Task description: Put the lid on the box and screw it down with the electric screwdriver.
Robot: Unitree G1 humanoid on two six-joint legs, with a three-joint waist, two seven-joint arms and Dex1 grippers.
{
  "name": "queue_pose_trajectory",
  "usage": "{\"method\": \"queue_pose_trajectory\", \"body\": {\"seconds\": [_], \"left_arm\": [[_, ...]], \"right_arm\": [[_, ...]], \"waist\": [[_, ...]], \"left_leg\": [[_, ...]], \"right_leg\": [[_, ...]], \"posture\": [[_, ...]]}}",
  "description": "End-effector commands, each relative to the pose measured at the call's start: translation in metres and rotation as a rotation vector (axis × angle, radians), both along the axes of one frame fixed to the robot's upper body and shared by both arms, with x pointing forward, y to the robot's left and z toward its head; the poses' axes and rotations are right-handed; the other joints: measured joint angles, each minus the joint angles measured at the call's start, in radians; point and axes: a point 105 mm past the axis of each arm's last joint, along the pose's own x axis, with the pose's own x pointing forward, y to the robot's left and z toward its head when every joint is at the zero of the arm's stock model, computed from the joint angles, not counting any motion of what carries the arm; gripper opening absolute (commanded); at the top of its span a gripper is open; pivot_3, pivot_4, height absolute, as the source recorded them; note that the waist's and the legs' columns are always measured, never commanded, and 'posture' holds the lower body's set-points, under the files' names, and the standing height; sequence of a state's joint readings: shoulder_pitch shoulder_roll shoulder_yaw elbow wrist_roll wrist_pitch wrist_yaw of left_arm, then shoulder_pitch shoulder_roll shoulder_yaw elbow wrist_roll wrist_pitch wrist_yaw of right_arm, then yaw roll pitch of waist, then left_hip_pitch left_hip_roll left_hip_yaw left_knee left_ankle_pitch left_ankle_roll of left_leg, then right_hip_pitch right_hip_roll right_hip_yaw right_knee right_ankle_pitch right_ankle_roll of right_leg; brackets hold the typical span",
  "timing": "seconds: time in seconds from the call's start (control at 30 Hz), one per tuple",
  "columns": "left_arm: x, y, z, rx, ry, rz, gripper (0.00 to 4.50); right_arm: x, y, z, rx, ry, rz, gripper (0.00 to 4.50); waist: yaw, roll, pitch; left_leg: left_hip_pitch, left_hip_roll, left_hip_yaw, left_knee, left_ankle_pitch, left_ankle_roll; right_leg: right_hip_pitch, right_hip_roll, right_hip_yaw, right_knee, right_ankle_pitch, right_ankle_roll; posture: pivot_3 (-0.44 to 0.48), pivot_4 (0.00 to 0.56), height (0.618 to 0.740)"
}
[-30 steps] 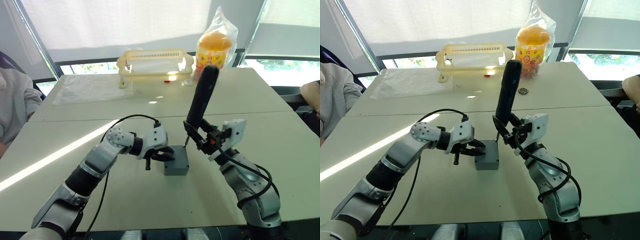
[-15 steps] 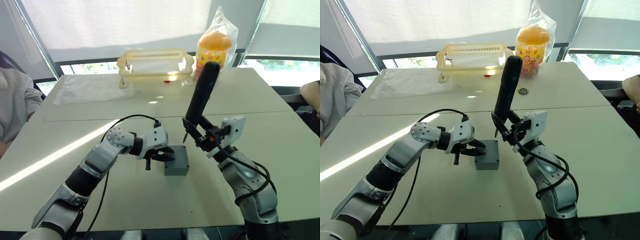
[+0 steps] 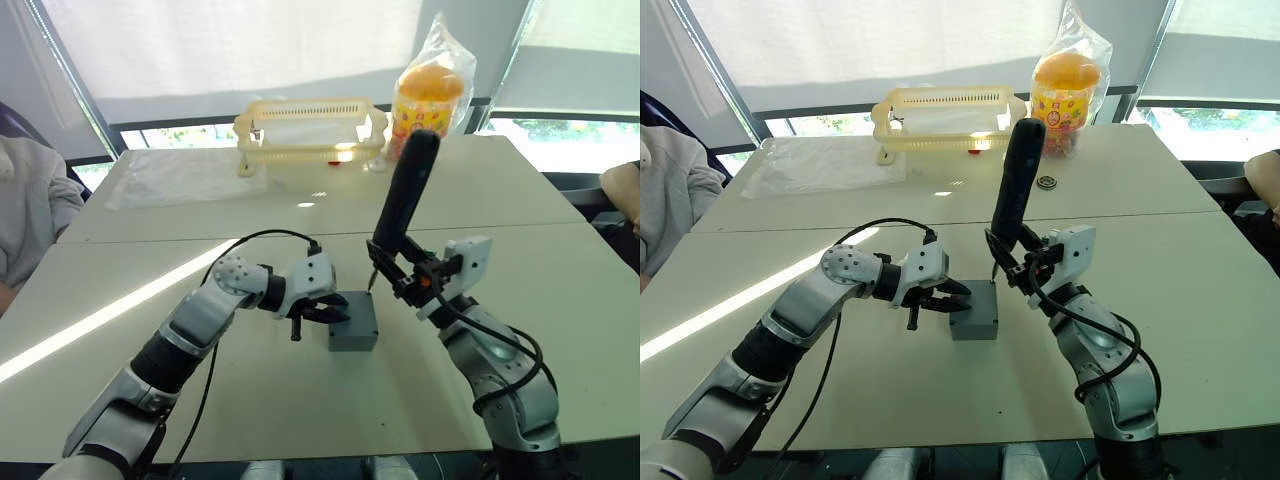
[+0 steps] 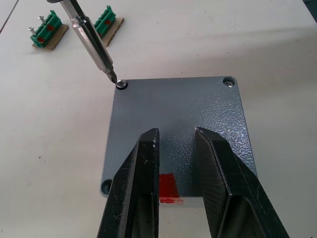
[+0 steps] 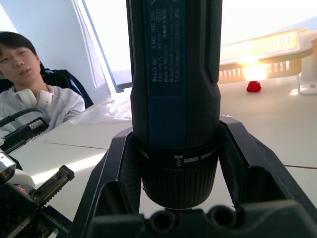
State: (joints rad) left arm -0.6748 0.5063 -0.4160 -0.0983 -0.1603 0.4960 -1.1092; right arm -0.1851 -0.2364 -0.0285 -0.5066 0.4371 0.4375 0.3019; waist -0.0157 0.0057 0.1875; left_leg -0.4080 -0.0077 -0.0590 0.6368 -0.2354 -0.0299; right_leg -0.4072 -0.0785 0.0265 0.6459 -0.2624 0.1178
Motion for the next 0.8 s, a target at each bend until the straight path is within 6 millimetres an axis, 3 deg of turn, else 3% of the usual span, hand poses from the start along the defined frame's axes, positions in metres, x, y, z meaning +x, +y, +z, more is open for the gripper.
{"method": "queue_pose_trajectory", "body": {"seconds": [0.03,0.47,0.8], "left_arm": [[-0.002,0.004,-0.014,0.048,0.034,0.010,1.13],[-0.001,0.004,-0.015,0.051,0.033,0.013,1.13],[-0.001,0.002,-0.014,0.048,0.032,0.007,1.13]], "right_arm": [[-0.011,0.002,0.025,0.018,-0.110,0.016,1.78],[-0.015,0.004,0.036,0.031,-0.137,0.020,1.78],[-0.016,0.004,0.030,0.024,-0.117,0.013,1.78]], "waist": [[0.000,0.000,0.000],[0.000,0.000,0.000],[0.000,0.000,0.000]], "left_leg": [[0.000,0.000,0.000,0.000,0.000,0.000],[0.000,0.000,0.000,0.000,0.000,0.000],[0.000,0.000,0.000,0.000,0.000,0.000]], "right_leg": [[0.000,0.000,0.000,0.000,0.000,0.000],[0.000,0.000,0.000,0.000,0.000,0.000],[0.000,0.000,0.000,0.000,0.000,0.000]], "posture": [[0.000,0.150,0.740],[0.000,0.150,0.740],[0.000,0.150,0.740]]}}
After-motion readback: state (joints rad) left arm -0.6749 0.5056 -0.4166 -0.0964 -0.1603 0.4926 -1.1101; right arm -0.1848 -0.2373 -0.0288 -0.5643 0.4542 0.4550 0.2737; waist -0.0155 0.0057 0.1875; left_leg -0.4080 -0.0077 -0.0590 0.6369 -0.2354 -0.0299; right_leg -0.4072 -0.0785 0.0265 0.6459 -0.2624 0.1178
